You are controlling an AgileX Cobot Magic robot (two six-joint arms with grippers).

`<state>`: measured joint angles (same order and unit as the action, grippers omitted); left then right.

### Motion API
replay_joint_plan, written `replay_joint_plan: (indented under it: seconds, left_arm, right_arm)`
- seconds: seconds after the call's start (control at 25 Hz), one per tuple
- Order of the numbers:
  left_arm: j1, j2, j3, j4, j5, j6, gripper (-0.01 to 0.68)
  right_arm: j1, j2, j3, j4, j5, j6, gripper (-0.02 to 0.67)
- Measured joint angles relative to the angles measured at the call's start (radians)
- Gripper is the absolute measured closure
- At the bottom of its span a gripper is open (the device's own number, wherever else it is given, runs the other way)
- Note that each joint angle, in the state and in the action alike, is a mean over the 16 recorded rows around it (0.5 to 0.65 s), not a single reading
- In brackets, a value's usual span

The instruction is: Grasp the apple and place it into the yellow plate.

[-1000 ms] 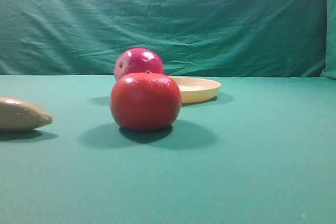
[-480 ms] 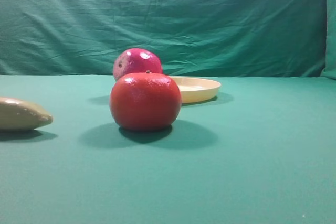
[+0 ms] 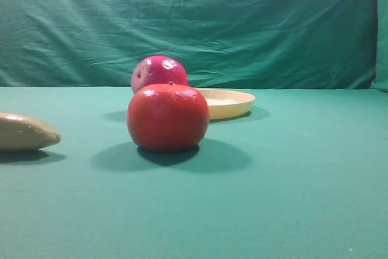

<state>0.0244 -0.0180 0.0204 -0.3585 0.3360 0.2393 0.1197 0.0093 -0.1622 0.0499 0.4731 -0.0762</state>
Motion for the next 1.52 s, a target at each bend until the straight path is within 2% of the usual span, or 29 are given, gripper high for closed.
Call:
replay_joint_plan:
  seconds: [0.52,1.52]
  left_arm:
    - [0.0,0.0,0.0,0.0,0.0,0.0,0.516]
    - [0.0,0.0,0.0,0.0,0.0,0.0,0.516]
  right_arm:
    - [-0.037,-0.022,0.176,0.015,-0.131,0.002,0.649]
    - [-0.045,-0.022,0.189,0.01,-0.095,0.0,0.649]
